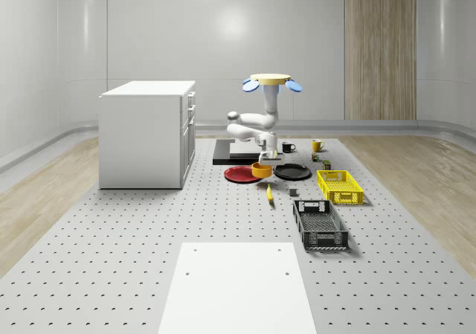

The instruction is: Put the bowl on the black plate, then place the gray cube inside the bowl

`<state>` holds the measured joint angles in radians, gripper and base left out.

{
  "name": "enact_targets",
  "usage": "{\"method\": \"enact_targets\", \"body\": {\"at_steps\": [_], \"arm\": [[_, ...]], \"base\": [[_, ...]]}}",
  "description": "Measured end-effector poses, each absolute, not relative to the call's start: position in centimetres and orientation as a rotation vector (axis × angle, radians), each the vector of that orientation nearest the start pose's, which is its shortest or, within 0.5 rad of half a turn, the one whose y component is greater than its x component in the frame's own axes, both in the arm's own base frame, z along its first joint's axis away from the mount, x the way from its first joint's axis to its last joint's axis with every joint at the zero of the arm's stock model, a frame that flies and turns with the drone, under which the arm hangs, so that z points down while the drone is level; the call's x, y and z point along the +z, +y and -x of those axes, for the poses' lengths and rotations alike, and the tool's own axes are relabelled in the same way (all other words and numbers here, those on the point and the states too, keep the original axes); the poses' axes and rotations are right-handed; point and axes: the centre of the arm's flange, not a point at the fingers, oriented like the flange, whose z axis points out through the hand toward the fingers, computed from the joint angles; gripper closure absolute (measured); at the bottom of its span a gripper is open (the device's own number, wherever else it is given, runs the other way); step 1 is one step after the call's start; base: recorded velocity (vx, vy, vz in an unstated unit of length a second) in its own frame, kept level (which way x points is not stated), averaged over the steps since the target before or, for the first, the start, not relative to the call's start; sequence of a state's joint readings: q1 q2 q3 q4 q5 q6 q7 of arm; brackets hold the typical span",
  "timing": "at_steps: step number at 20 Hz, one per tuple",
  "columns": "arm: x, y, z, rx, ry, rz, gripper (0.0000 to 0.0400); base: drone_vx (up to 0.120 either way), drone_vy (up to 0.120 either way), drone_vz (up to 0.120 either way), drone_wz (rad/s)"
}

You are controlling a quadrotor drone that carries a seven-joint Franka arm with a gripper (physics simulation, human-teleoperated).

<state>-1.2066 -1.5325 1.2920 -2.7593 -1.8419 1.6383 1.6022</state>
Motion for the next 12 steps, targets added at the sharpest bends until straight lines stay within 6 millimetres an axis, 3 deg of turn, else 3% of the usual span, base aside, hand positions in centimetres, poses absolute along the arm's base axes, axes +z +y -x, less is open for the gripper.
{"method": "enact_targets", "body": {"at_steps": [12], "arm": [[52.27,2.6,-33.47,0.763,-0.002,-0.001,0.0297]], "base": [[-0.12,0.12,0.0,0.0]]}}
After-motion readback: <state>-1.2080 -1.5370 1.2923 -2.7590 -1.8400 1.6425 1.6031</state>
